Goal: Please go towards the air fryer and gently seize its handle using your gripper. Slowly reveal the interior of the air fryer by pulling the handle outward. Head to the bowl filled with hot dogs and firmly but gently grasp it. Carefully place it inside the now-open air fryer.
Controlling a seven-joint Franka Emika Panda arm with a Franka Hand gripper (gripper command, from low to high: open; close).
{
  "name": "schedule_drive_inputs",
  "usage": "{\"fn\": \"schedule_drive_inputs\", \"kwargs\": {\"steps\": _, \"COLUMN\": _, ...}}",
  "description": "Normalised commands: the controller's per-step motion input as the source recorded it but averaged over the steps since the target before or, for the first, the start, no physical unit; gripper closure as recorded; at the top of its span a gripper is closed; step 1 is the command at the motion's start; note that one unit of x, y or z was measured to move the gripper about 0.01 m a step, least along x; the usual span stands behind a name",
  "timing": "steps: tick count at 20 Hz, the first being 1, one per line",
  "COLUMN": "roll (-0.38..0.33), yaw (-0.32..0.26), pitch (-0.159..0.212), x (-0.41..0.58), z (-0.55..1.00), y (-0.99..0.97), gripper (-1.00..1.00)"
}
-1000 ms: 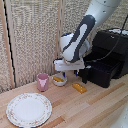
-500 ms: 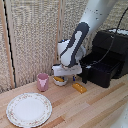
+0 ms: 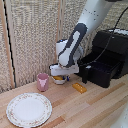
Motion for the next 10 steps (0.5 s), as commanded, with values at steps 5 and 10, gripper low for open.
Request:
{"fn": "schedule_drive_inputs", "kwargs": {"steps": 5, "roll": 0.062, "yaw": -0.030, "pitch": -0.029, "x": -0.097, "z": 0.46, "y": 0.11, "gripper": 1.00}}
{"fn": "schedule_drive_inputs", "kwargs": {"steps": 10, "roll": 0.110, "yaw": -0.119, "pitch": -0.066, "x": -0.014, "z": 0.76, "y": 0.14, "gripper": 1.00}}
